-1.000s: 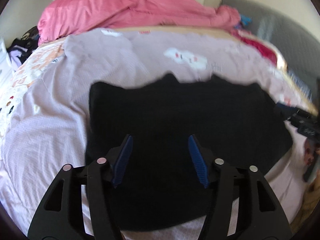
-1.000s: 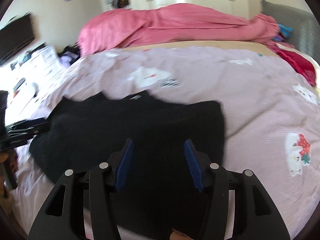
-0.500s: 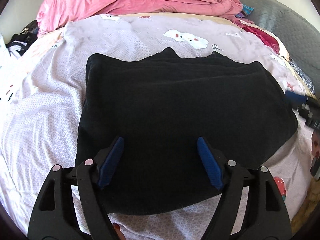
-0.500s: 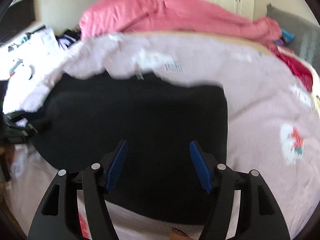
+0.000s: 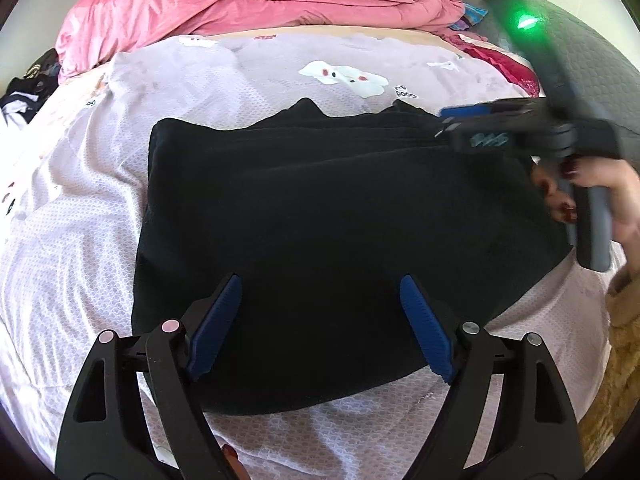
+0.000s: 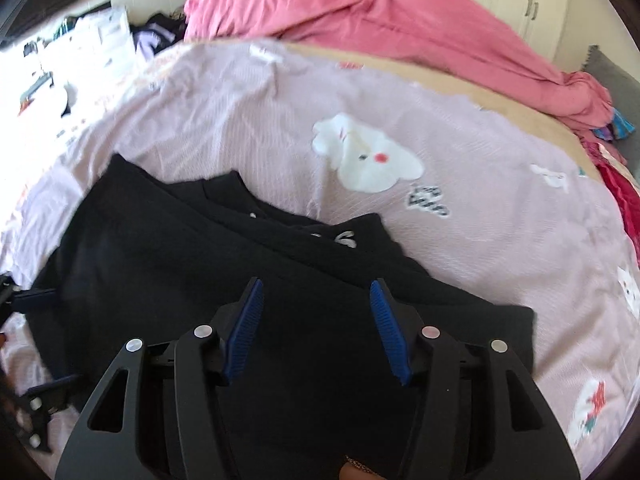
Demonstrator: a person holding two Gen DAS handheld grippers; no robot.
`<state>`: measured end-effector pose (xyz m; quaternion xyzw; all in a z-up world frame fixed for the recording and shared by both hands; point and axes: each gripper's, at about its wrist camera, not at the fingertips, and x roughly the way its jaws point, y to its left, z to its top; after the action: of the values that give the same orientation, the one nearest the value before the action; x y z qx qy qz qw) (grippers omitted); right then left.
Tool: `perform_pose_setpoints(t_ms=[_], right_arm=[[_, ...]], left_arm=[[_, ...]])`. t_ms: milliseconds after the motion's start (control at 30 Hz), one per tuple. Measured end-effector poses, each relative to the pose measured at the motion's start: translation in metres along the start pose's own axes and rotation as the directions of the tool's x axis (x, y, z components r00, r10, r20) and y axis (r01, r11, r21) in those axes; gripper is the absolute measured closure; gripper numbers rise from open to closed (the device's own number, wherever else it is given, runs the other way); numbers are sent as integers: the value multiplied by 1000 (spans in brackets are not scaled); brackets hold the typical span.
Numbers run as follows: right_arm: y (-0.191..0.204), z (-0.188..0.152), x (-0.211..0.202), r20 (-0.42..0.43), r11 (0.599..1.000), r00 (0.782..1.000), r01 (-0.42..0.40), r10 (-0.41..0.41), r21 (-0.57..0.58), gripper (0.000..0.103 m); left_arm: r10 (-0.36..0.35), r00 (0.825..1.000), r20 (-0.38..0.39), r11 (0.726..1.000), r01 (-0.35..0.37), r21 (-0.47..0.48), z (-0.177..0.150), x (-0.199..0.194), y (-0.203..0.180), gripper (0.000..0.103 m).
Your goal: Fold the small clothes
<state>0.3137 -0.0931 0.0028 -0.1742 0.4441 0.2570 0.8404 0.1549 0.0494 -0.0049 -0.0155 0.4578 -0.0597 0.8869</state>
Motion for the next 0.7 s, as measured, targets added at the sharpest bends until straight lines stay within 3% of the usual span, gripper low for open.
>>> perform_pose_setpoints(t_ms=[67,233,333,400,433,567,700], right_arm=[[6,-2,15,-26,999,999,20,-22,-50,51],[13,0,30,3,993,999,50,-50,-105,51],[18,-2,32,5,990,999,38,-38,-136,69],[25,-5,29,17,985,1000,27,-24,-172,91],[26,-5,28,17,985,1000,19,-16,-173,94],[20,-1,14,69,992,998,12,-3,-129,95],[11,13,7,130,995,990,58,-48,-80,96]], left_arm=[[-5,1000,-1,1000,5,-2,0,0,1,29],[-19,1000,-2,1000,19,-14,-1,0,3,27],[-17,1000,-4,1000,17,-12,0,1,3,27],[-19,1000,-5,1000,19,-16,0,2,3,27],[-19,1000,-5,1000,19,-17,0,2,3,27],[-23,1000,-4,999,23,-22,0,1,5,27],[-23,1000,-1,999,23,-26,1,1,7,27]])
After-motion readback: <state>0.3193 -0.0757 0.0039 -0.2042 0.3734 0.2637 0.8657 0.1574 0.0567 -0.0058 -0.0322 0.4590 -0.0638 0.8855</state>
